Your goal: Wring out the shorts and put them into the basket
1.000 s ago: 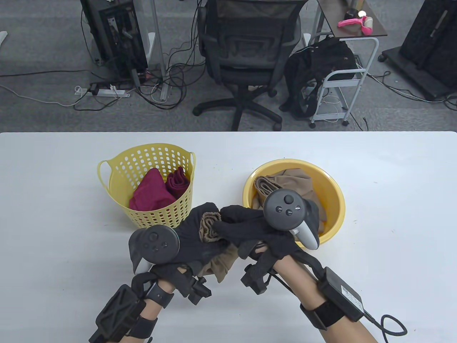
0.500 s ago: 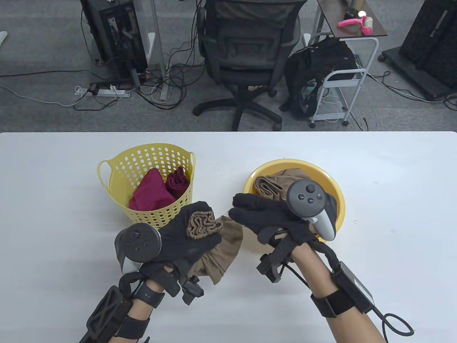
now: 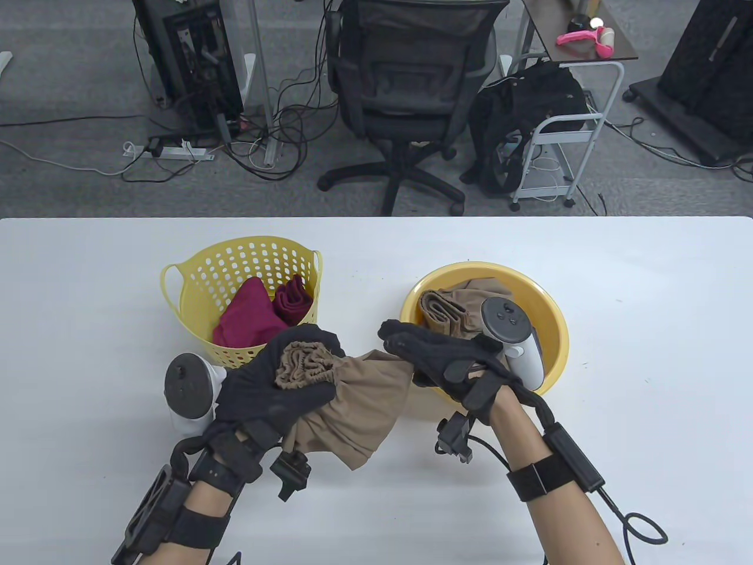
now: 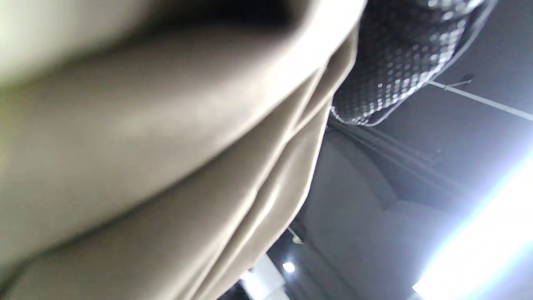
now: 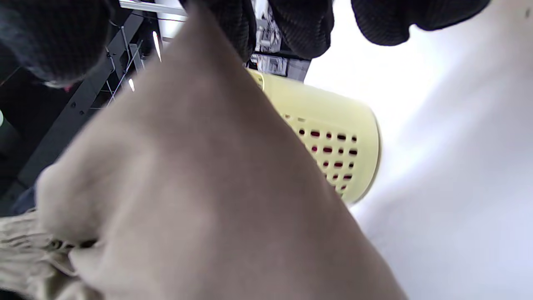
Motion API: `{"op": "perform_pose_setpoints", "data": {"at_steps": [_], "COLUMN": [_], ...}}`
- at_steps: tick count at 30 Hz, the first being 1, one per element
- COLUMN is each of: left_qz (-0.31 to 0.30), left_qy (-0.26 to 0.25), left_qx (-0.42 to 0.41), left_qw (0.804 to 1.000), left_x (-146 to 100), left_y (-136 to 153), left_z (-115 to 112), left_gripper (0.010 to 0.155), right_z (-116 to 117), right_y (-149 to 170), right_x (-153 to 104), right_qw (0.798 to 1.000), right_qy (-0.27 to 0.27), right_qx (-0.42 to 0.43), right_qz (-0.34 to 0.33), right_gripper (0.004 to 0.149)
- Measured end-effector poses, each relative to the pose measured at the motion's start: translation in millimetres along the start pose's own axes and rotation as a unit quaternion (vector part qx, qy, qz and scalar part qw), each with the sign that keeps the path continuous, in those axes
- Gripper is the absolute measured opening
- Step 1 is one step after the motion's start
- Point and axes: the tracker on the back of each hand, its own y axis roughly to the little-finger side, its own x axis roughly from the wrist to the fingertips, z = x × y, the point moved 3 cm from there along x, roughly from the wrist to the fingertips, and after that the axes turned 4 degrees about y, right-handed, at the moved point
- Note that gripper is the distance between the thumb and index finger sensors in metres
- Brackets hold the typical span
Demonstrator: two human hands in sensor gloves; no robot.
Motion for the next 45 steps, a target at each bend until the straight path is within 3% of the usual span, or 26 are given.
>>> {"op": "perform_pose_setpoints", "data": {"at_steps": [6, 14, 19, 24, 33, 45], "left_qz": [-0.023, -0.019, -0.016, -0.012, -0.007, 0.013], "left_qy": [0.000, 0.001, 0.005, 0.013, 0.017, 0.002], "left_qx": [-0.064, -0.086, -0.089, -0.081, -0.066, -0.032], "left_qw": [0.998, 0.996, 0.996, 0.997, 0.998, 0.999], "left_x": [2, 4, 6, 5, 5, 3], "left_y": [9, 19, 21, 22, 23, 25], "left_z": [3, -4, -9, -11, -14, -15], "left_gripper": [0.075, 0.075, 0.075, 0.075, 0.074, 0.073], "right_z": [27, 71, 86, 89, 87, 74], "right_y": [14, 28, 27, 28, 24, 5], "right_x": [7, 4, 2, 1, 0, -6], "right_qw": [0.994, 0.965, 0.956, 0.958, 0.970, 0.988], "right_qy": [-0.093, -0.239, -0.266, -0.270, -0.236, -0.139], "right_qx": [0.053, 0.105, 0.121, 0.094, 0.052, -0.039], "right_qz": [0.011, 0.007, -0.007, -0.006, -0.006, -0.062], "right_gripper": [0.099, 0.116, 0.123, 0.122, 0.101, 0.083]}}
